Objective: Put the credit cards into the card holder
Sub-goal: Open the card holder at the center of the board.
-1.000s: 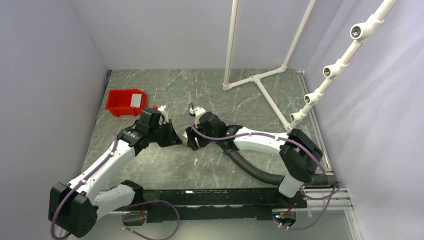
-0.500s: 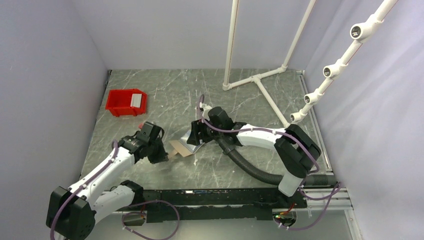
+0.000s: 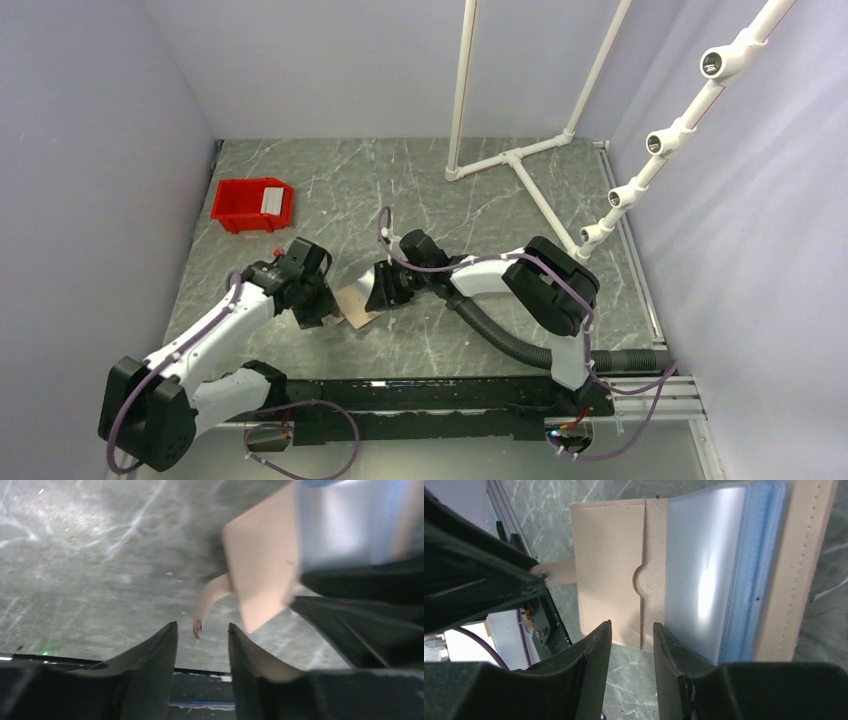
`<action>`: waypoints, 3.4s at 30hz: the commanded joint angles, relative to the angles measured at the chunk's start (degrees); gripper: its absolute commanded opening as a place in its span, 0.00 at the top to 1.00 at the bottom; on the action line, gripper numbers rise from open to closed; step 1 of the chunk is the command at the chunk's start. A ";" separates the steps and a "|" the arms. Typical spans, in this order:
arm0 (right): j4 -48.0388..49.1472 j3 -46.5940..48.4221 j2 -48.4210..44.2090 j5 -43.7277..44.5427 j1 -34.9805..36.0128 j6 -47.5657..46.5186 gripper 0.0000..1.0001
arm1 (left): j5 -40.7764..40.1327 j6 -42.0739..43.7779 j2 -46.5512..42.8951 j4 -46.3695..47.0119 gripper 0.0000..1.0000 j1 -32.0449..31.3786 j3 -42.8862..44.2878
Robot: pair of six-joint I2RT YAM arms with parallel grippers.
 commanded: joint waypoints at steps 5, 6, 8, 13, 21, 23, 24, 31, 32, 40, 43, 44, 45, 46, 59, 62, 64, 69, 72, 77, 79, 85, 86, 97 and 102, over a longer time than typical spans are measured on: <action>-0.31 2.11 -4.58 1.29 0.92 0.28 0.61 | 7.46 3.52 -13.22 5.62 0.34 0.10 9.07; -0.29 2.17 -4.57 1.44 0.89 0.68 0.61 | 9.23 3.48 -12.80 9.00 0.36 0.09 8.30; -1.08 2.85 -4.21 1.78 0.89 0.66 0.62 | 12.12 3.21 -9.10 13.17 0.54 0.09 8.16; -0.32 4.13 -1.42 0.71 1.43 1.22 0.74 | 10.58 4.44 0.98 12.41 0.74 0.09 11.18; -5.06 4.35 -3.17 1.21 -0.15 -1.45 0.76 | 4.86 3.61 5.94 14.35 0.84 0.18 1.58; -6.19 3.63 -5.08 0.76 -1.54 -2.24 0.74 | 3.68 2.87 6.35 14.77 0.88 0.20 -0.85; -6.72 3.39 -5.76 0.01 -2.43 -2.53 0.69 | 3.32 2.64 6.20 15.32 0.90 0.23 -1.92; -11.14 4.27 -6.03 -2.93 -5.52 -6.13 0.49 | 3.04 1.13 4.97 17.41 0.93 0.18 -5.98; -10.97 4.30 -5.91 -3.32 -5.52 -6.27 0.49 | 3.05 1.15 4.95 17.66 0.93 0.18 -6.06; -10.01 5.18 -4.42 -4.40 -5.52 -5.41 0.49 | 4.14 0.67 6.69 19.27 0.96 0.23 -7.11; -12.92 5.16 -5.88 -0.92 -5.97 -6.87 0.45 | 4.08 0.79 6.52 19.34 0.97 0.18 -7.30; -13.25 4.87 -6.49 -0.52 -6.29 -7.05 0.44 | 3.95 0.84 6.34 19.19 0.97 0.20 -7.30; -13.17 4.39 -7.02 -0.55 -6.70 -6.97 0.43 | 3.82 0.93 6.17 19.04 0.97 0.20 -7.30; -13.33 4.01 -7.43 -0.43 -7.12 -6.77 0.43 | 3.79 1.04 6.04 19.06 0.97 0.18 -7.38; -10.83 4.25 -4.86 -2.42 -6.67 -5.77 0.46 | 4.41 0.72 6.49 19.97 0.99 0.18 -7.90; -9.13 4.63 -3.68 -3.90 -6.32 -4.40 0.48 | 4.50 0.80 6.40 19.92 0.99 0.19 -7.77; -8.93 5.14 -3.16 -3.73 -5.81 -4.10 0.48 | 4.49 0.97 6.36 19.94 0.99 0.18 -7.74; -9.53 6.61 -1.93 -3.86 -5.18 -4.38 0.45 | 4.82 0.89 6.36 20.42 0.99 0.18 -7.98; -11.64 7.04 -2.57 -1.33 -5.26 -5.46 0.43 | 4.94 0.82 6.06 20.33 1.00 0.18 -8.14; -14.69 6.98 -4.05 1.35 -6.84 -7.40 0.43 | 5.01 0.96 5.27 19.79 1.00 0.18 -8.40; -14.17 6.18 -4.52 1.22 -7.80 -7.02 0.42 | 5.03 0.90 5.06 19.83 1.00 0.18 -8.56; -13.87 5.62 -4.48 1.15 -7.86 -7.06 0.42 | 5.29 0.72 5.60 20.70 1.00 0.18 -8.97; -13.66 5.44 -4.44 1.11 -7.75 -6.96 0.42 | 5.33 0.71 5.69 20.80 1.00 0.18 -8.97; -12.90 5.83 -5.01 0.81 -5.36 -6.23 0.51 | 5.31 0.63 5.65 20.74 1.00 0.18 -8.97; -16.65 6.94 -6.10 5.28 -4.47 -8.77 0.45 | 5.46 0.80 5.98 20.87 1.00 0.20 -8.88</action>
